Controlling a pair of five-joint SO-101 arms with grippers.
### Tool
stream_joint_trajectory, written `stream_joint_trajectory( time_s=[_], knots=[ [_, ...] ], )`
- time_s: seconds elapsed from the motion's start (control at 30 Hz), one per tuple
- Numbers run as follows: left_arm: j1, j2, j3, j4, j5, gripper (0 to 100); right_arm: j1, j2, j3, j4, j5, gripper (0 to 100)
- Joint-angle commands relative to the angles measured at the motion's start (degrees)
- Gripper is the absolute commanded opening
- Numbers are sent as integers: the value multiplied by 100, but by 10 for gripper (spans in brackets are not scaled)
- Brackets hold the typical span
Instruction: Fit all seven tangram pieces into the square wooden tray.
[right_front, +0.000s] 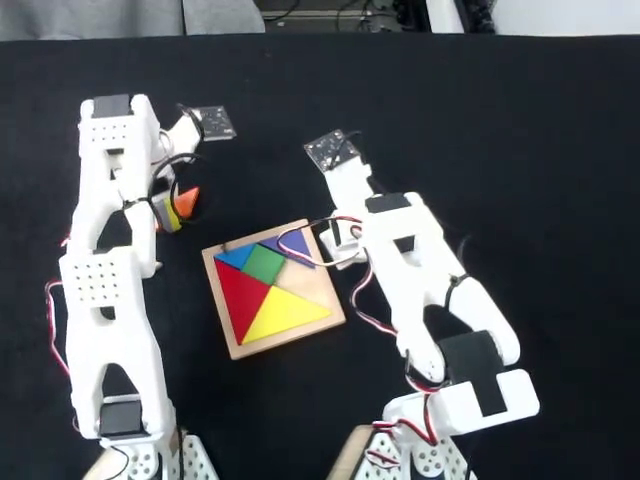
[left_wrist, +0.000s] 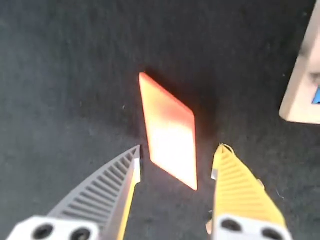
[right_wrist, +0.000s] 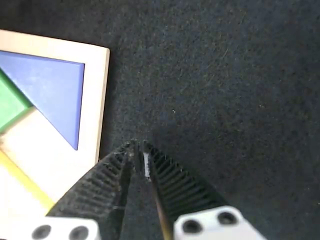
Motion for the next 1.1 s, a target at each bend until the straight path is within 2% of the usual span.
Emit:
stream_joint_trajectory(
  time_s=[0.0, 0.43, 0.6, 0.67, 0.87, 1.07],
  knots=[
    [154, 185, -338, -26, -44, 235, 79, -22, -242, -70, 44, 11],
    [277, 492, -347, -193, -26, 223, 79, -22, -242, -70, 44, 11],
    [330, 554, -708, -334, 369, 20, 88, -48, -242, -70, 44, 11],
    [321, 554, -804, -299, 527, 58, 88, -57, -242, -70, 44, 11],
    [470, 255, -1367, 598, 738, 30, 246, -66, -259, -70, 44, 11],
    [620, -967, -1780, 563, 2963, 29, 642, -66, -418, -79, -18, 11]
  ],
)
